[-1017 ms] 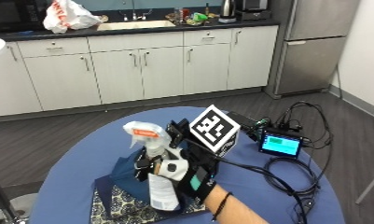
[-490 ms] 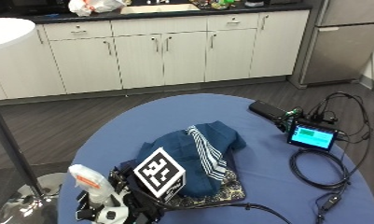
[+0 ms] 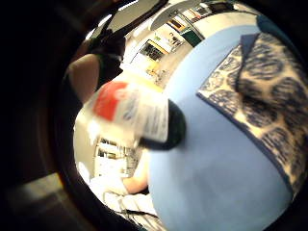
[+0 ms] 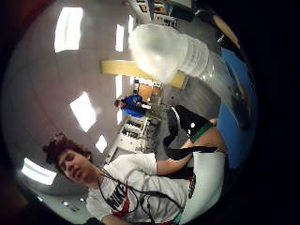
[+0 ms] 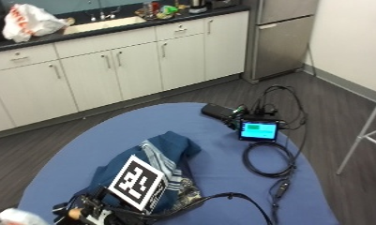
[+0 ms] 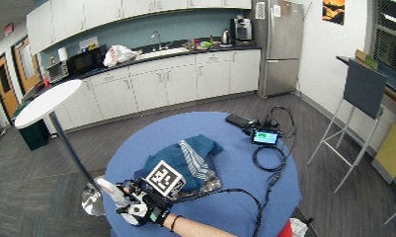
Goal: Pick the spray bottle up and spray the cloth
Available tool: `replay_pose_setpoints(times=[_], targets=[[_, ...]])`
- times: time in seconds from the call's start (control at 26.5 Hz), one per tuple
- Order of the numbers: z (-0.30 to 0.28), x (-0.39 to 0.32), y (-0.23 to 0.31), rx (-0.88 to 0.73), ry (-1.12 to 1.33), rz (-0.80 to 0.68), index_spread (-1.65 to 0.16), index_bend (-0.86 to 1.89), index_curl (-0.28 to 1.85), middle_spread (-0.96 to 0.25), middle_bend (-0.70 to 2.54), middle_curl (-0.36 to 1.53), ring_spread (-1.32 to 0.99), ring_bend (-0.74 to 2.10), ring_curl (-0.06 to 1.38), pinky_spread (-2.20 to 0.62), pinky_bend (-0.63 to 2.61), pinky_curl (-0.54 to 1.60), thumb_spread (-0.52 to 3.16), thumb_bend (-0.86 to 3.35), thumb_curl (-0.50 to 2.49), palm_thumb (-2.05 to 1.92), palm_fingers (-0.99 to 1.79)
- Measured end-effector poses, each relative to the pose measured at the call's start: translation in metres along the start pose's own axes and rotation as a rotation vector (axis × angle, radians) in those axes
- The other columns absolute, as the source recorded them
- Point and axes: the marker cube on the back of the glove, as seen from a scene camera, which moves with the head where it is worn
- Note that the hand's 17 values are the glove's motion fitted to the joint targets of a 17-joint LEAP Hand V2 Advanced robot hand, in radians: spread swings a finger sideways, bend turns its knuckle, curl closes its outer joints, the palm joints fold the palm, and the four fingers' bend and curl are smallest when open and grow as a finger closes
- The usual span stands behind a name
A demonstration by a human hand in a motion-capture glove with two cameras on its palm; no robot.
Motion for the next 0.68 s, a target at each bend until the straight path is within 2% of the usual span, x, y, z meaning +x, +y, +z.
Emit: replay_pose_setpoints(times=[0.19,0.3,0.41,0.68], targets=[[-0.019,-0.014,0.046,-0.099,0.299,-0.086,-0.32,0.08,0.27,-0.07,0.28,0.40,-0.06,0.38,0.35,0.07,0.52,0.35,1.01,-0.03,0.44,0.79,0.66],[-0.050,-0.003,0.070,-0.076,0.554,-0.113,-0.33,0.13,0.27,-0.06,0.26,0.40,-0.05,0.36,0.34,0.08,0.50,0.34,1.01,-0.03,0.43,0.77,0.68],[-0.081,0.026,0.095,-0.028,0.746,-0.080,-0.32,0.16,0.28,-0.07,0.28,0.40,-0.05,0.33,0.34,0.09,0.47,0.33,1.01,-0.03,0.42,0.76,0.72],[-0.093,0.083,0.133,0.002,0.876,0.017,-0.32,0.15,0.29,-0.08,0.28,0.40,-0.06,0.31,0.34,0.12,0.40,0.31,1.01,-0.03,0.40,0.75,0.73]])
